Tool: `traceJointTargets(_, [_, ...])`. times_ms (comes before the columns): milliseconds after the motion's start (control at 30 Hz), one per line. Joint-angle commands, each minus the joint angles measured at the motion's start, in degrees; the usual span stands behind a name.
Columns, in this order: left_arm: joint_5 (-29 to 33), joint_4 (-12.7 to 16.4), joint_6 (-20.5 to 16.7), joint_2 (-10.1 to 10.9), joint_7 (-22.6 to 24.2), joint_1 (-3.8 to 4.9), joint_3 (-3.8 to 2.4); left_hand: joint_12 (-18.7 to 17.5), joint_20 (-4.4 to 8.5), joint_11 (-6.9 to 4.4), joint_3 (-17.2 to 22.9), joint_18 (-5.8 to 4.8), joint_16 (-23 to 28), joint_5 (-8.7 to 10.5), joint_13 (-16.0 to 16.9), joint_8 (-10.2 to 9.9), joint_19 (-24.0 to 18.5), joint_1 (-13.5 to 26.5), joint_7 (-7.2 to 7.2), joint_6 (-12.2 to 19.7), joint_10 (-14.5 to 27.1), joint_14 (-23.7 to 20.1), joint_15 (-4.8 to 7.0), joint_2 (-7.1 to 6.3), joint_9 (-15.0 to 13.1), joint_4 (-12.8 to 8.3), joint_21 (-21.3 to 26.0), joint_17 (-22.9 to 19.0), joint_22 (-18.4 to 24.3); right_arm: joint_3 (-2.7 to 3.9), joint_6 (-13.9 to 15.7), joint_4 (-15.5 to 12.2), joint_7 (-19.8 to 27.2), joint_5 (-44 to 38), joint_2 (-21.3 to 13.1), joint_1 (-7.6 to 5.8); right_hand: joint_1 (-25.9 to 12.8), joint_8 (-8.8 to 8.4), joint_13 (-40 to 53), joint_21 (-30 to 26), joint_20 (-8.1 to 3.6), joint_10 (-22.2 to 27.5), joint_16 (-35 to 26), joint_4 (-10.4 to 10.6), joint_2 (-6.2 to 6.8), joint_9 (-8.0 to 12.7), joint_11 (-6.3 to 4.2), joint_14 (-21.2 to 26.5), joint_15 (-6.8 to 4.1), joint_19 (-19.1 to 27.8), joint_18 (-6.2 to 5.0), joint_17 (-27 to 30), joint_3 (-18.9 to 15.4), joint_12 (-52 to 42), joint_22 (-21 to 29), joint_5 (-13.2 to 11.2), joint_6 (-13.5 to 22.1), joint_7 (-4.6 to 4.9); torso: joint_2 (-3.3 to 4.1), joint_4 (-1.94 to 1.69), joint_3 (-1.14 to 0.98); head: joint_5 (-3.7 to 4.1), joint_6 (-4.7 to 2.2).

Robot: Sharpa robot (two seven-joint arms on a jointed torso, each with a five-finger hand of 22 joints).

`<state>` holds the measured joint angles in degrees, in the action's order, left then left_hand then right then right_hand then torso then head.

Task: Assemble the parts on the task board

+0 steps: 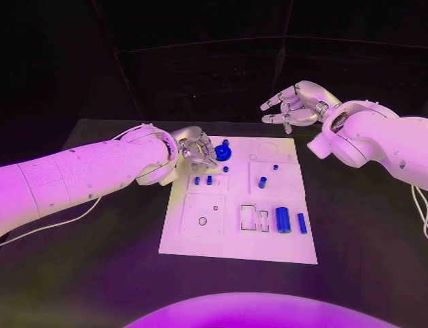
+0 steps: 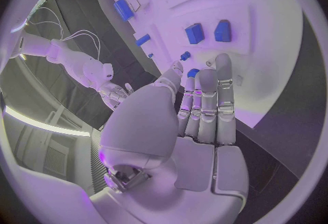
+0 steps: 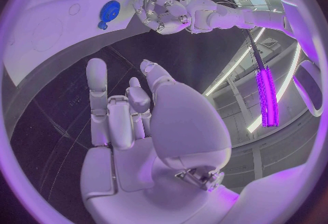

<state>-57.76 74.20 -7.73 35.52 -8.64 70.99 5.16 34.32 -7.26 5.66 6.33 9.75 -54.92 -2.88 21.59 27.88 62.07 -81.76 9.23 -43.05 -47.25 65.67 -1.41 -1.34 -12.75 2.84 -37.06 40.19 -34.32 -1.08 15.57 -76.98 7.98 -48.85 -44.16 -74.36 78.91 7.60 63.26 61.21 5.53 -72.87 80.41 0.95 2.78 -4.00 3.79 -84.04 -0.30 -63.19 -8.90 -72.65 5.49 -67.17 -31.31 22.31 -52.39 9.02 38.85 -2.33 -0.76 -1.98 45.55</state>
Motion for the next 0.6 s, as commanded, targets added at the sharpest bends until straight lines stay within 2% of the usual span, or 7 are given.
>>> traceJointTargets(33, [-8.1,-1.9,0.9,-1.2,11.2,-0.01,0.20,-2.4,0.11,-0.04,1.2,0.71,-1.9,-0.10,-2.8,-2.5,0.5,-1.8,-0.84,-1.5,-0.1,0.8,-0.04,-0.94,2.0,-1.6,-0.1,1.1,0.1,0.04,-0.3,0.1,0.6,0.2,0.2,-0.09,-0.7,0.26,-0.1,-0.2,-0.12,0.5,-0.2,0.0,-0.01,0.1,0.00,-2.3,-0.37,0.0,-1.14,0.1,0.4,0.1,0.1,0.3,0.2,0.01,0.00,0.08,0.02,0.19,-0.21])
traceJointTargets(133, [-13.3,-3.6,1.2,-2.6,12.0,-0.06,0.37,-5.5,0.37,-0.25,3.1,0.60,-10.0,-0.32,-7.2,-6.1,3.6,-1.4,-1.28,-4.8,-2.2,6.9,0.30,-1.91,5.0,-2.6,-2.2,8.4,-1.0,0.04,-0.4,0.1,0.6,0.2,0.3,-0.09,-0.7,0.26,0.0,-0.2,-0.12,0.5,-0.1,0.0,-0.03,0.1,-0.01,-2.3,-0.38,-0.1,-1.13,0.0,0.5,0.1,0.0,0.3,0.2,0.01,0.02,0.19,0.00,0.28,-0.30])
traceJointTargets(233, [-16.9,-4.6,1.2,-3.6,11.1,-0.08,0.48,-6.8,0.58,-0.16,3.4,0.76,-13.4,-0.24,-9.1,-7.7,5.3,-0.2,-1.11,-6.0,-2.9,9.8,0.52,-2.82,6.3,-2.7,-3.4,11.2,-1.7,0.03,-0.4,0.1,0.6,0.2,0.3,-0.09,-0.7,0.26,0.0,-0.2,-0.12,0.5,-0.1,0.0,-0.03,0.1,-0.01,-2.3,-0.38,-0.1,-1.13,0.0,0.5,0.1,0.0,0.3,0.2,0.01,0.00,0.16,-0.07,0.41,-0.31])
traceJointTargets(300, [-18.2,-5.0,1.0,-4.2,10.3,-0.10,0.59,-7.7,0.72,-0.20,3.6,0.75,-16.0,-0.16,-10.8,-9.0,6.8,0.7,-0.94,-6.9,-3.4,12.0,0.60,-3.35,7.3,-2.7,-4.5,13.4,-2.4,0.03,-0.4,0.1,0.6,0.2,0.4,-0.09,-0.7,0.26,0.0,-0.2,-0.12,0.5,-0.1,0.0,-0.03,0.1,-0.01,-2.3,-0.38,-0.1,-1.13,0.0,0.5,0.1,0.0,0.3,0.2,0.01,0.03,0.16,-0.04,0.51,-0.35])
traceJointTargets(400, [-19.7,-5.4,1.0,-5.0,9.2,-0.13,0.71,-8.5,0.88,-0.28,3.7,0.59,-19.0,-0.06,-12.1,-10.1,8.8,1.2,-0.95,-7.6,-3.5,14.6,0.79,-3.62,8.1,-2.8,-6.3,17.1,-3.9,0.03,-0.4,0.1,0.6,0.2,0.4,-0.09,-0.7,0.26,0.0,-0.2,-0.12,0.5,-0.1,0.0,-0.03,0.1,-0.01,-2.3,-0.38,-0.1,-1.13,0.0,0.5,0.1,0.0,0.3,0.2,0.01,0.03,0.10,-0.04,0.63,-0.39])
traceJointTargets(467, [-20.5,-5.6,1.4,-5.5,8.6,-0.15,0.82,-8.8,1.03,-0.36,3.8,0.00,-20.9,-0.09,-12.8,-10.6,11.0,1.5,-0.96,-8.2,-3.9,16.2,0.94,-3.64,8.5,-2.8,-9.8,19.5,-7.3,0.03,-0.4,0.2,0.6,0.2,0.4,-0.09,-0.7,0.26,0.0,-0.2,-0.12,0.5,-0.1,0.0,-0.03,0.1,-0.01,-2.3,-0.38,-0.1,-1.13,0.0,0.5,0.1,0.0,0.3,0.2,0.01,-0.02,0.03,-0.06,0.63,-0.34])
traceJointTargets(600, [-21.7,-5.5,2.3,-6.4,7.8,-0.17,1.15,-9.1,1.31,-0.59,4.0,-0.60,-22.1,-0.08,-13.8,-11.1,13.4,1.6,-1.05,-9.3,-5.0,17.5,1.22,-3.46,8.8,-2.9,-13.2,20.9,-10.7,0.03,-0.4,0.2,0.6,0.2,0.6,-0.09,-0.7,0.27,0.0,-0.1,-0.12,0.5,-0.1,-0.1,-0.08,0.1,-0.02,-2.3,-0.38,-0.1,-1.12,-0.1,0.6,0.0,0.0,0.3,0.2,0.00,-0.01,0.06,-0.07,0.60,-0.27])
